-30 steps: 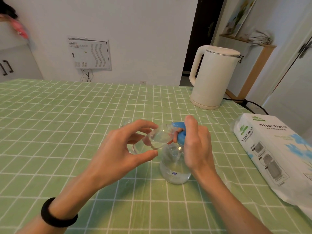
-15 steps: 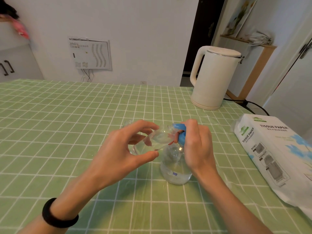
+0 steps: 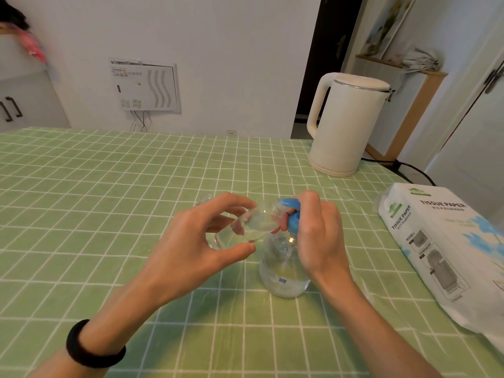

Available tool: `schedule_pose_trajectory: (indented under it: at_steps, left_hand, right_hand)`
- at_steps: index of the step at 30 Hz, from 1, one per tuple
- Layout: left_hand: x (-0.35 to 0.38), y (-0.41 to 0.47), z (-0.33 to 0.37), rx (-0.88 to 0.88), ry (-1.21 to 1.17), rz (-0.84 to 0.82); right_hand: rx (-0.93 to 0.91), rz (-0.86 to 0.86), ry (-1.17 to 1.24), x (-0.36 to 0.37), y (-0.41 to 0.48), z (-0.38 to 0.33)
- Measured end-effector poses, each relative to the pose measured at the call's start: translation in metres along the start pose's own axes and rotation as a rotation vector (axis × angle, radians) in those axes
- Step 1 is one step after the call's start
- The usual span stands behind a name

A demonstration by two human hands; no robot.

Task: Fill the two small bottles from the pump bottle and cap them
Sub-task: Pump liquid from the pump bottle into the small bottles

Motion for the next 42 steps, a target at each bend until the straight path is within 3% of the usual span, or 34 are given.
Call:
schedule_pose_trajectory:
  at_steps: [9,19,42]
  left_hand:
    - [-0.001,0.000,-0.001,0.001,0.014,0.012]
    - [-0.002,0.002,-0.002,0.009,0.006,0.009]
    - [-0.001,0.001,-0.002,0.019,0.025,-0.002]
  right_hand:
    - [-0.011,0.000,0.013,0.002,-0.003,0.001]
    - [0.065,-0.132,0.035,0.004,0.003,-0.004]
    - [0.079,-0.046,0.062,0.005,-0.001,-0.010]
Point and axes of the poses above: each hand's wrist, its own y-axis towards the middle knuckle, its own x-axis out of the palm, z = x × y, the point moved 7 cm from there along y, towards the middle knuckle, and after that the axes turned 10 degrees about -y, right-handed, at the moved point
